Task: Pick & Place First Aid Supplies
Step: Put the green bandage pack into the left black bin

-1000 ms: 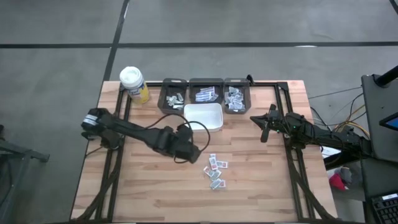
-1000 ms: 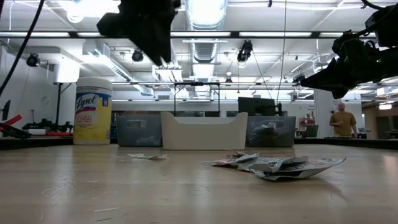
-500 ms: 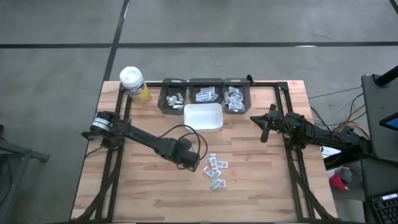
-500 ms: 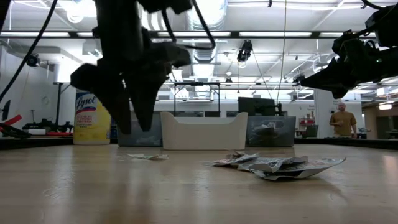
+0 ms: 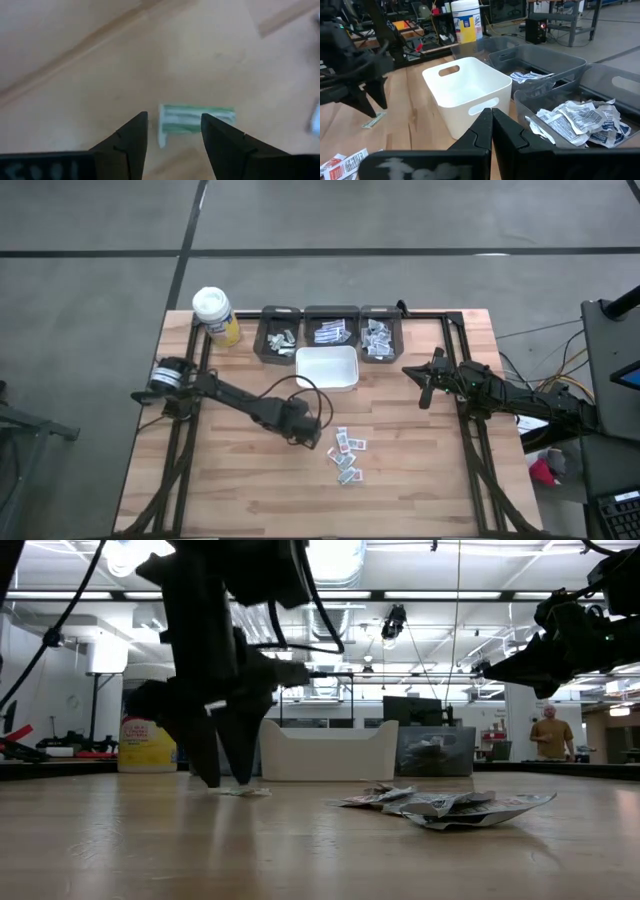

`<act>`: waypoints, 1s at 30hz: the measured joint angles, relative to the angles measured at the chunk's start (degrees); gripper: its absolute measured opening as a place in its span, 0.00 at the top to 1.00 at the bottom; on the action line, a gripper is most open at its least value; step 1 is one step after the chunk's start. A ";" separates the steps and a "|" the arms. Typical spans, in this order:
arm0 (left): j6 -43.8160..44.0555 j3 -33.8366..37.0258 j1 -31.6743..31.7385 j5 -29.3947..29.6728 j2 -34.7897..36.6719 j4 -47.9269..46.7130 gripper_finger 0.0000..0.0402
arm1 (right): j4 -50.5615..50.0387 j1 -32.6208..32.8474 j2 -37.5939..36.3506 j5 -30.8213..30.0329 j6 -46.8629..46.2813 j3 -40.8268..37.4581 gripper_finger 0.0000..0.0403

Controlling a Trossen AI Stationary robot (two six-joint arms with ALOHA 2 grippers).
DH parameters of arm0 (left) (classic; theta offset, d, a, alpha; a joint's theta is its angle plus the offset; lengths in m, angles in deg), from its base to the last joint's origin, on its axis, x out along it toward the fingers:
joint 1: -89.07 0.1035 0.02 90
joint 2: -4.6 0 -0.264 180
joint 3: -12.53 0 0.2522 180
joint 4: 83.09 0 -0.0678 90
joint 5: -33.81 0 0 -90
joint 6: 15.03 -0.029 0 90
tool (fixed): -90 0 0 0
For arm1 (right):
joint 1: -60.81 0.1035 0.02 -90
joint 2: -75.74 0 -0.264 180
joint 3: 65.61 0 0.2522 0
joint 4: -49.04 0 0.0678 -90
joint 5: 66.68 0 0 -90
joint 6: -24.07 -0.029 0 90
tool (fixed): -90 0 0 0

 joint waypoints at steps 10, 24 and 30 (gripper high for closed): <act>-1.68 1.52 1.67 -2.00 -2.15 0.82 0.58 | -0.04 -0.02 0.00 0.00 -0.02 0.00 0.98; -4.50 1.69 1.48 -1.04 -2.43 -1.07 0.98 | 0.00 0.00 0.00 0.00 0.19 0.00 0.98; -9.76 -4.20 1.48 1.98 0.04 -12.73 1.00 | 0.01 -0.01 0.04 -0.02 0.19 0.01 0.98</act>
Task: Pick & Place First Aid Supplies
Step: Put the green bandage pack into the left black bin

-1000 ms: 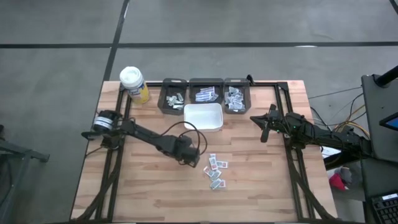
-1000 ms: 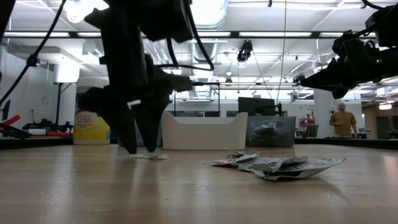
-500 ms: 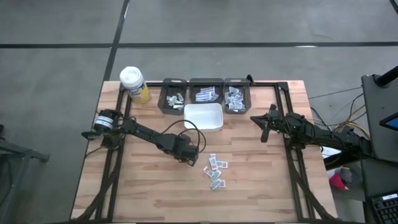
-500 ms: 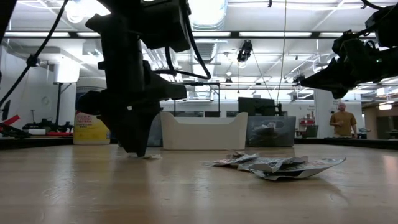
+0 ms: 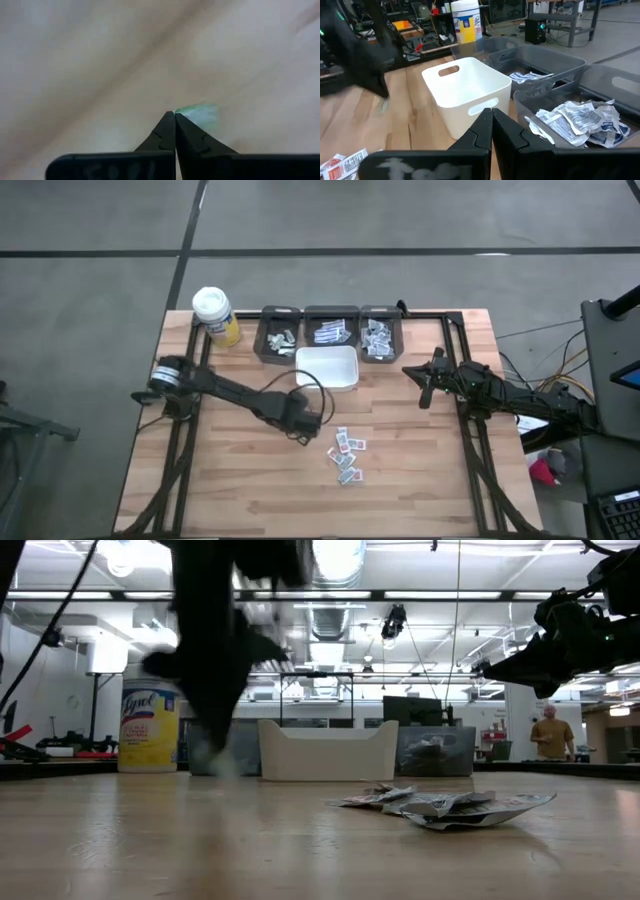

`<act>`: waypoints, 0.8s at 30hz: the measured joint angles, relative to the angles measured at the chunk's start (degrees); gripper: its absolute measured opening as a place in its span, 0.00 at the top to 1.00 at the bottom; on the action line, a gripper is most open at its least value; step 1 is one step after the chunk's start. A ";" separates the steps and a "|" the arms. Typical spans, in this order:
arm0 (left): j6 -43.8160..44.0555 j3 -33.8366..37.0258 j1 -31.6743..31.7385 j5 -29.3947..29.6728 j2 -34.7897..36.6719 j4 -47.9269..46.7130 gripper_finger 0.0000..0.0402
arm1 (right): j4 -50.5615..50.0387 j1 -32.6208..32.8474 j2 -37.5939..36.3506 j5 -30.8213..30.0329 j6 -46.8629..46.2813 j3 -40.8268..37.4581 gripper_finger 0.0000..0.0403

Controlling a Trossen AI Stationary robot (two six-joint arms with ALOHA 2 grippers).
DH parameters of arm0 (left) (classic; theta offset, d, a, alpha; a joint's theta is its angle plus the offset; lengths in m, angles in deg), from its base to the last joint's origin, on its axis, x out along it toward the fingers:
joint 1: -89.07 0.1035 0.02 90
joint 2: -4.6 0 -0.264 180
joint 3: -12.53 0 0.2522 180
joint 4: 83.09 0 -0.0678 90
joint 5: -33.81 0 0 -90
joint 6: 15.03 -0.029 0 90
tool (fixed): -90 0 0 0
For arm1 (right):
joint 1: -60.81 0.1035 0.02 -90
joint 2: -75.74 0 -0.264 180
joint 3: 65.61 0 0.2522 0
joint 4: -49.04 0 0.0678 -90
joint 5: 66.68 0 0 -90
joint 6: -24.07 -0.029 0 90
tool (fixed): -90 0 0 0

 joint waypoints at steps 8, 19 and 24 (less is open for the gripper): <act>-7.09 -18.39 2.07 25.79 4.61 -20.13 1.00 | -0.02 0.00 0.74 -0.07 0.28 -0.02 0.98; -35.44 -25.05 24.28 28.63 4.87 -23.22 1.00 | -0.02 0.01 1.07 -0.13 0.44 0.00 0.98; -44.64 -20.80 36.62 14.74 4.78 -14.44 1.00 | -0.01 0.01 1.07 -0.13 0.46 0.01 0.98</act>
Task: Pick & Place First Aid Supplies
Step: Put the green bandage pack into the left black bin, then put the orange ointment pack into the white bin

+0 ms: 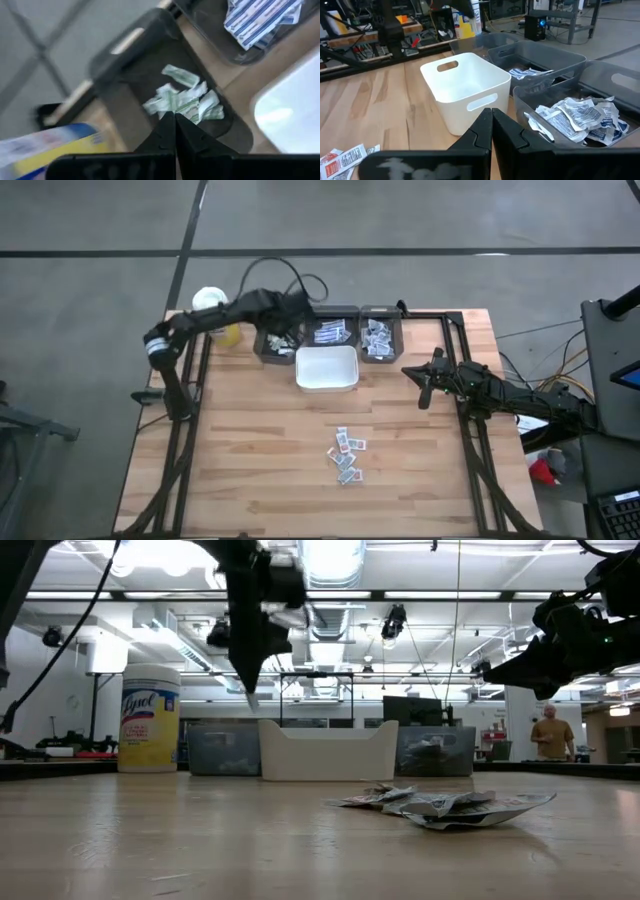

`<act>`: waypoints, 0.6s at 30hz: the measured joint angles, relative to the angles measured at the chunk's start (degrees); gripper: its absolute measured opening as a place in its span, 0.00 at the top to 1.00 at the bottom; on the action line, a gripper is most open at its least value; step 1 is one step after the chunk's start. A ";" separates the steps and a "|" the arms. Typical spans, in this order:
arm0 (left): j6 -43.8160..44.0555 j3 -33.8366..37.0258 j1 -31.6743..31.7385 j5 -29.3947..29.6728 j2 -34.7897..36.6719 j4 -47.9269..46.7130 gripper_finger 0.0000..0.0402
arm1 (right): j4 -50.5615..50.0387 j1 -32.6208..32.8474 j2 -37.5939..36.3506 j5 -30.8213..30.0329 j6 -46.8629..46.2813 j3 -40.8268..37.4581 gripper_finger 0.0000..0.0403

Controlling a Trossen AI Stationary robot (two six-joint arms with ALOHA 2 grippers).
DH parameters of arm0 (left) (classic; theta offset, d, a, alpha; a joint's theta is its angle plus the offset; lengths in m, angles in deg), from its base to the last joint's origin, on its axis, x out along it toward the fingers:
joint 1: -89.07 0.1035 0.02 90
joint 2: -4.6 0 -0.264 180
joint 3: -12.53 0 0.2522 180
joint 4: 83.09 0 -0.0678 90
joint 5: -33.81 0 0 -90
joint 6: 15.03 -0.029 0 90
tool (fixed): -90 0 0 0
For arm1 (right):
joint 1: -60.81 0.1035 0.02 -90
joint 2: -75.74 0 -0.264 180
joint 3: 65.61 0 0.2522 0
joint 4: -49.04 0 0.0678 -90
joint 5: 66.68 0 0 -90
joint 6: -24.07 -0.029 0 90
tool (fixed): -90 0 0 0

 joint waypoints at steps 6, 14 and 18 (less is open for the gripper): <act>-3.25 7.43 8.50 -13.76 0.00 10.70 1.00 | 0.00 0.00 0.04 0.00 0.00 -0.01 0.98; -4.27 13.13 9.29 -14.43 0.00 12.84 0.86 | 0.02 0.00 0.04 -0.25 0.00 0.00 0.98; -4.27 13.07 9.26 -14.45 0.02 13.04 0.75 | 0.07 0.00 0.04 -0.40 -0.02 -0.02 0.98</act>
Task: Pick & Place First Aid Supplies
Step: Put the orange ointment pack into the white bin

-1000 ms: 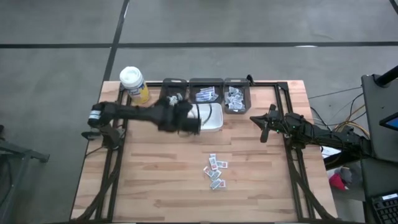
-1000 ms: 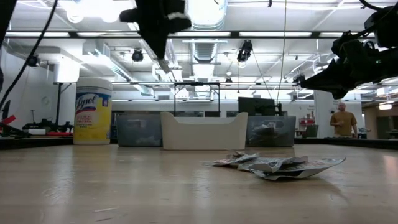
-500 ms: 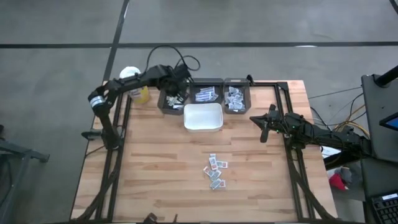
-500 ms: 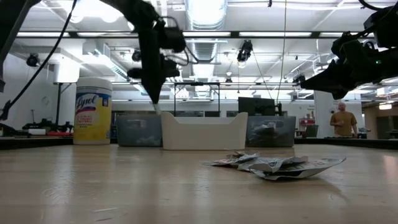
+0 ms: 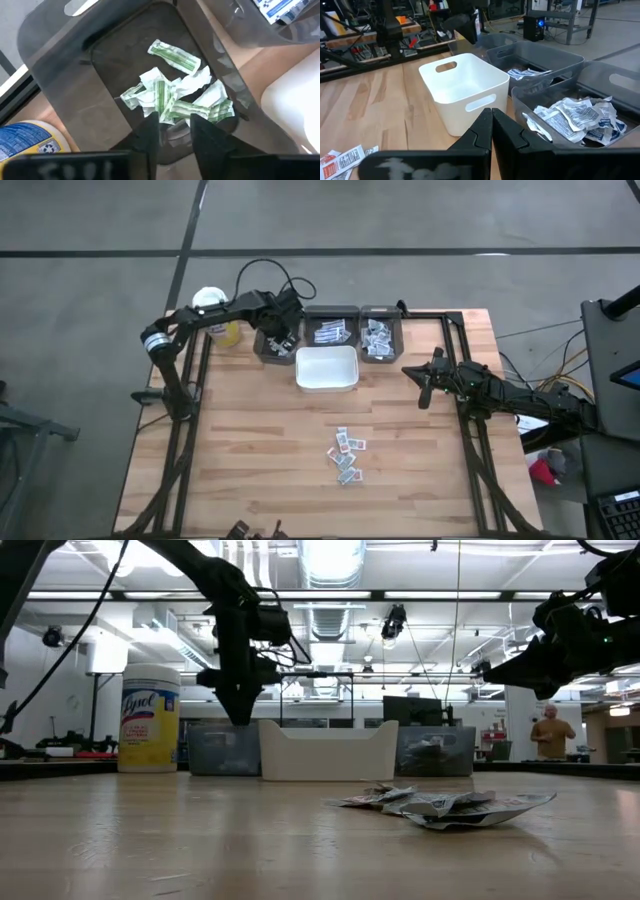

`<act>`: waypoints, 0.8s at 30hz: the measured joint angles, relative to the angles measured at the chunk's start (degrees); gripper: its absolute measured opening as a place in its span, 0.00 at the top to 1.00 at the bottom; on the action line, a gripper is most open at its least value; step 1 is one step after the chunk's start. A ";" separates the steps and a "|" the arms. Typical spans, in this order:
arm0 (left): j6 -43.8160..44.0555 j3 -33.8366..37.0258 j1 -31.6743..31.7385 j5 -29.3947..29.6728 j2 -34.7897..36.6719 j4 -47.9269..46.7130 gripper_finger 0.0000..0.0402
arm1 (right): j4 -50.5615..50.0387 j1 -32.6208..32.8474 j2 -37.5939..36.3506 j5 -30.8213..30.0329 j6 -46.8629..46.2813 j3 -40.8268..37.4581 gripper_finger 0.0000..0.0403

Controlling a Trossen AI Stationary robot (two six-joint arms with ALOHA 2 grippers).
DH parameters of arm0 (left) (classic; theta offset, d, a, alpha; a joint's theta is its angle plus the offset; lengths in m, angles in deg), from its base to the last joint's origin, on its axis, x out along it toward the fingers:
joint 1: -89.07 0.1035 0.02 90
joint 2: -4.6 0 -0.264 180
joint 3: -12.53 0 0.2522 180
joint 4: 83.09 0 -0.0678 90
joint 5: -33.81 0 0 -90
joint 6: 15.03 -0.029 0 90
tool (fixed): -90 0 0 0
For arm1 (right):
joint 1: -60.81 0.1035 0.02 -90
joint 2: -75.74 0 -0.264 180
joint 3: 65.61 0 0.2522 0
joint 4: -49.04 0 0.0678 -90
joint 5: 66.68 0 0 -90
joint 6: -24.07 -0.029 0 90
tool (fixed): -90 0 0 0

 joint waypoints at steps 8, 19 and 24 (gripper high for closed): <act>0.46 -9.02 -7.78 -3.94 0.11 -2.58 0.68 | 0.00 0.00 0.00 -0.05 -0.48 0.01 0.98; 5.64 -12.50 -37.92 8.24 -0.14 3.77 0.69 | 0.00 -0.01 0.00 -0.05 0.44 0.01 0.98; 10.64 -12.43 -45.70 8.59 -3.84 10.39 0.69 | 0.00 -0.04 0.00 -0.08 1.27 0.02 0.98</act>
